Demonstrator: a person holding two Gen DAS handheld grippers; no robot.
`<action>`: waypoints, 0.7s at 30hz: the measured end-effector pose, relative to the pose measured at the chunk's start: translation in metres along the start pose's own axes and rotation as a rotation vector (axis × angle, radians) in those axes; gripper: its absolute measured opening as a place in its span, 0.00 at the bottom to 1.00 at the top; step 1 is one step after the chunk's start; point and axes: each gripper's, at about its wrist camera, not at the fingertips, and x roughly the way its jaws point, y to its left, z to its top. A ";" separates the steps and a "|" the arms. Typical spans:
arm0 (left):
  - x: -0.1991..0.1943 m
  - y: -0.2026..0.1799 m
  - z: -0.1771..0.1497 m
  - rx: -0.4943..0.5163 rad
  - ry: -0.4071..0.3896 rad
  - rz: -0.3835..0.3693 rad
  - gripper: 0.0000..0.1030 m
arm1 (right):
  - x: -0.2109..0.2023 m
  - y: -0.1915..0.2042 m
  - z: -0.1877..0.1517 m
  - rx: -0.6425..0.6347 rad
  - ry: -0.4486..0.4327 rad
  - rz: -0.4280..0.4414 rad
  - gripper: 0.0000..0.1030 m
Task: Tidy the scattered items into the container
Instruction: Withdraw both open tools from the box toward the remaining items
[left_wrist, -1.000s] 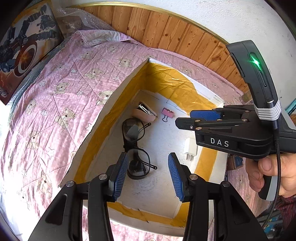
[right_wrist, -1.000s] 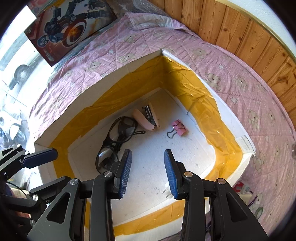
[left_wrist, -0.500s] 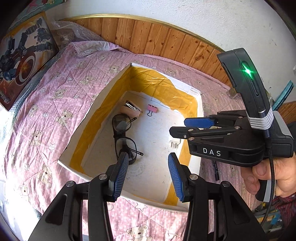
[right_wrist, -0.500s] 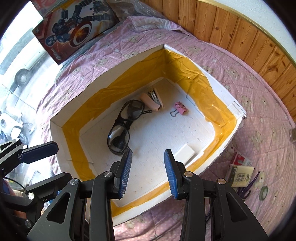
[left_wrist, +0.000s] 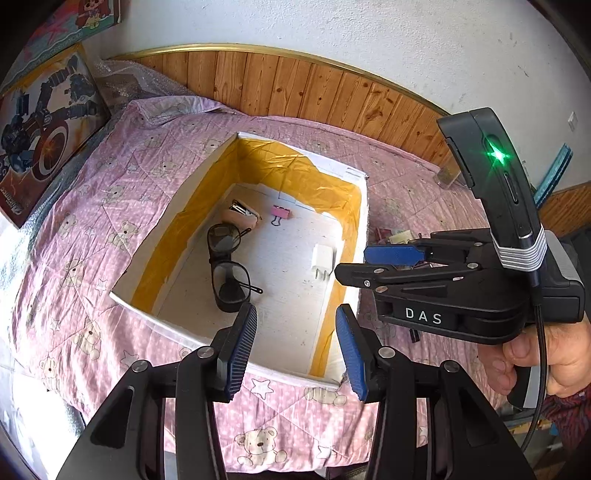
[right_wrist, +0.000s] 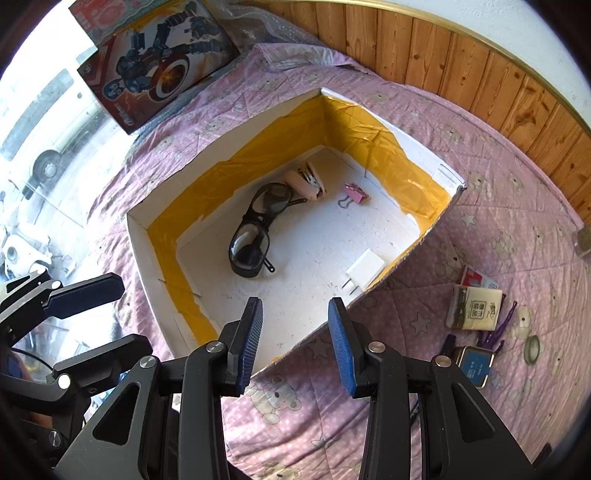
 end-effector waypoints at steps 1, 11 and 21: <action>-0.002 -0.002 -0.001 0.003 -0.003 0.000 0.45 | -0.002 0.000 -0.003 0.000 -0.004 0.000 0.38; -0.018 -0.024 -0.018 0.036 -0.021 -0.004 0.45 | -0.024 0.003 -0.034 -0.004 -0.034 0.002 0.41; -0.030 -0.046 -0.031 0.068 -0.033 -0.018 0.47 | -0.044 0.000 -0.063 0.012 -0.061 0.011 0.42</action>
